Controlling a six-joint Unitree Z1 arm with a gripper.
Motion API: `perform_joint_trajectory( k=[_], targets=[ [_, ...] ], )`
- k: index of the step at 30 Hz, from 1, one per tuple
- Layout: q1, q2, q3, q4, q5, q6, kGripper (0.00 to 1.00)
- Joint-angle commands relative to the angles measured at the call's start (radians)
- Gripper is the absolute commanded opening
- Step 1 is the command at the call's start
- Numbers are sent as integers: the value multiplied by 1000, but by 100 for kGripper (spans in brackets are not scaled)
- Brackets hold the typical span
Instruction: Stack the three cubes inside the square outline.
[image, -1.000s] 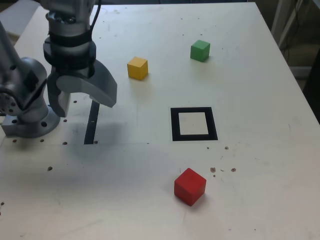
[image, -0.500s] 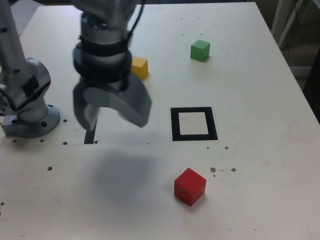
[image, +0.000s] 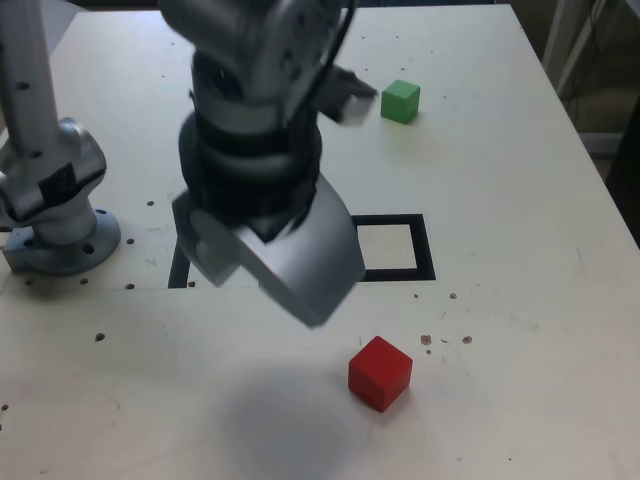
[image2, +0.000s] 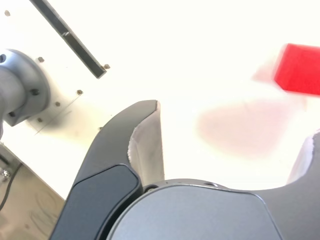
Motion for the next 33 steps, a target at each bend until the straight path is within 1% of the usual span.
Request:
perform_joint_trajectory(
  k=[1,6,10,14,19,21,24,28,33],
  targets=[
    [-16,27,-7,-8,9,10,97],
    [-39,82,-30,-38,56,45,97],
    [-41,122,-84,-48,76,77,96],
    [-32,155,-121,-80,72,99,95],
    [-4,195,-94,-149,48,130,95],
    [7,212,-88,-164,42,143,94],
    [19,228,-86,-173,43,157,93],
    [33,237,-76,-183,50,170,88],
    [48,258,-72,-194,48,184,78]
  ],
)
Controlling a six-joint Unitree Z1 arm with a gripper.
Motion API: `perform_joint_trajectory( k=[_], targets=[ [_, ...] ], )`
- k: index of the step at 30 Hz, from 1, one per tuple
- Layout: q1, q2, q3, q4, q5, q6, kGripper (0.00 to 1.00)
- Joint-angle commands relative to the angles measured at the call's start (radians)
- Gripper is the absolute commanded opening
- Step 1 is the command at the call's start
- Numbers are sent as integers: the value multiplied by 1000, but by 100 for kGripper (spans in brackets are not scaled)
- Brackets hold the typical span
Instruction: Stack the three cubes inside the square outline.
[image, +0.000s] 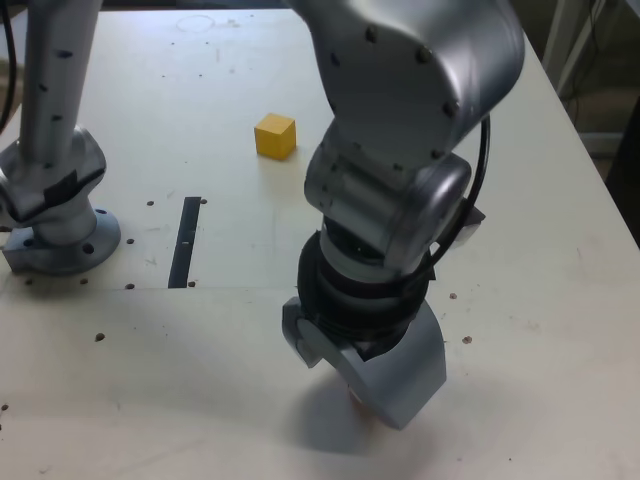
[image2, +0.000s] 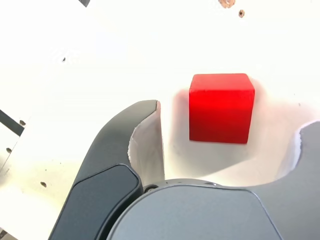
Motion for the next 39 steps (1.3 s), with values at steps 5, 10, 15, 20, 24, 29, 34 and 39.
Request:
perform_joint_trajectory(
  k=[5,10,15,20,24,29,34,39],
  targets=[
    [14,23,4,-23,3,7,63],
    [18,29,9,-55,-1,7,55],
    [25,31,17,-76,-25,7,44],
    [28,28,22,-107,-43,7,29],
    [29,22,30,-127,-39,7,22],
    [29,17,31,-129,-37,5,12],
    [31,-2,32,-98,-33,-32,8],
    [72,-42,14,-13,-22,-110,7]
  ],
)
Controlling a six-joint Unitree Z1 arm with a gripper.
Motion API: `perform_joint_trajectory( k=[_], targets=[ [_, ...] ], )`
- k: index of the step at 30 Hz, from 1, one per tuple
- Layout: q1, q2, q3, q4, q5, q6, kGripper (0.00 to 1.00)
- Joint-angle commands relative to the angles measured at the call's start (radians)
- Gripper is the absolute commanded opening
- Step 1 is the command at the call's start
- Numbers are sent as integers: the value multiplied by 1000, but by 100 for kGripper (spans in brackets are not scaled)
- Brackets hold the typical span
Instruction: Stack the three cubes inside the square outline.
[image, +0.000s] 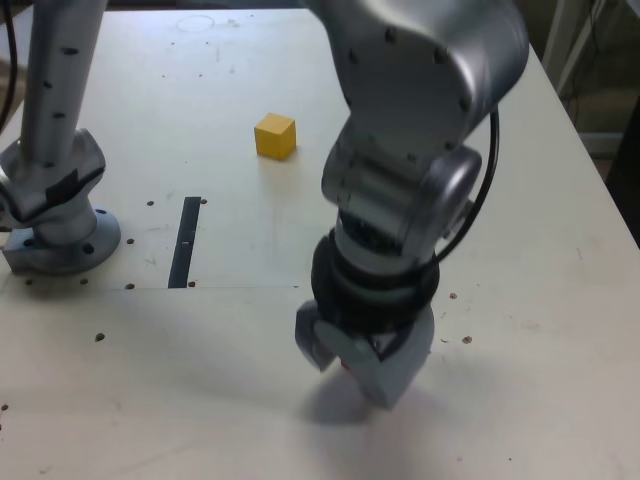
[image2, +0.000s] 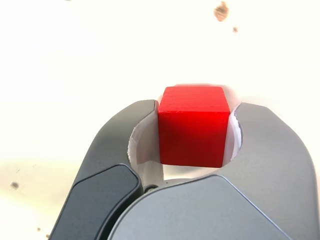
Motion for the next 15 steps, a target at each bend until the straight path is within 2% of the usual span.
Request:
perform_joint_trajectory(
  k=[1,6,13,15],
  targets=[
    [33,-34,-19,40,9,-25,7],
    [112,-109,-50,122,26,-79,7],
    [255,-178,-50,156,-7,-213,7],
    [304,-190,-34,154,-5,-252,7]
  ],
)
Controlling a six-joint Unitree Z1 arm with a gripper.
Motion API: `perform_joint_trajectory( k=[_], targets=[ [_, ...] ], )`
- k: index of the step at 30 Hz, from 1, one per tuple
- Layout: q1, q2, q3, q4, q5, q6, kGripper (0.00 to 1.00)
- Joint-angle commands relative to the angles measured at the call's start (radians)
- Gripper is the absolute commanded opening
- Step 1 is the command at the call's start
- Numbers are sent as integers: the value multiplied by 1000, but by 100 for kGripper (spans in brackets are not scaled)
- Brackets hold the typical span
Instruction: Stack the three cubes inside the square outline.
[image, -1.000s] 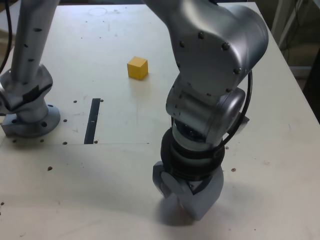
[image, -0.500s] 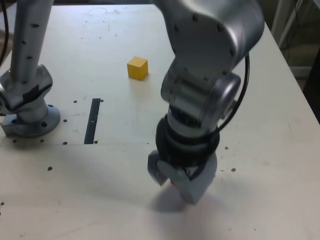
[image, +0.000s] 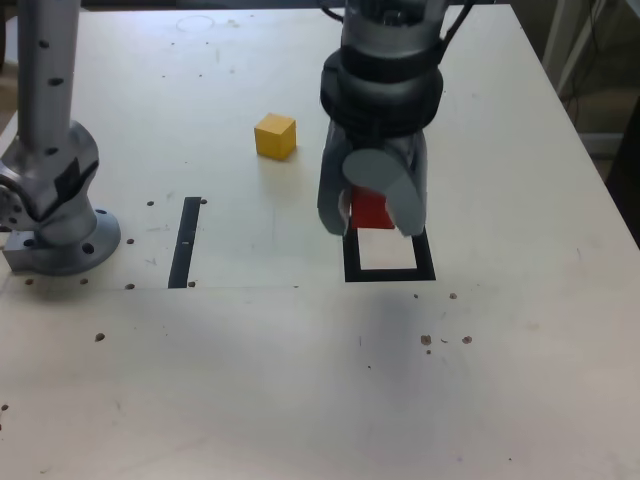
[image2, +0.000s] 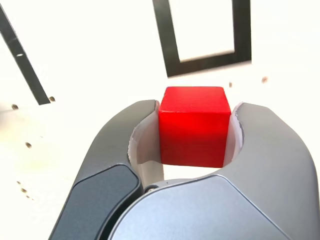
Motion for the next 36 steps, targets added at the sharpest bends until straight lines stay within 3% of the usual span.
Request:
perform_joint_trajectory(
  k=[1,5,12,16,36],
  targets=[
    [37,-15,18,-1,5,-28,7],
    [79,-8,47,-28,4,-54,7],
    [142,29,141,-170,-47,-54,7],
    [151,41,176,-220,-53,-51,7],
    [194,111,216,-285,-58,12,8]
  ],
)
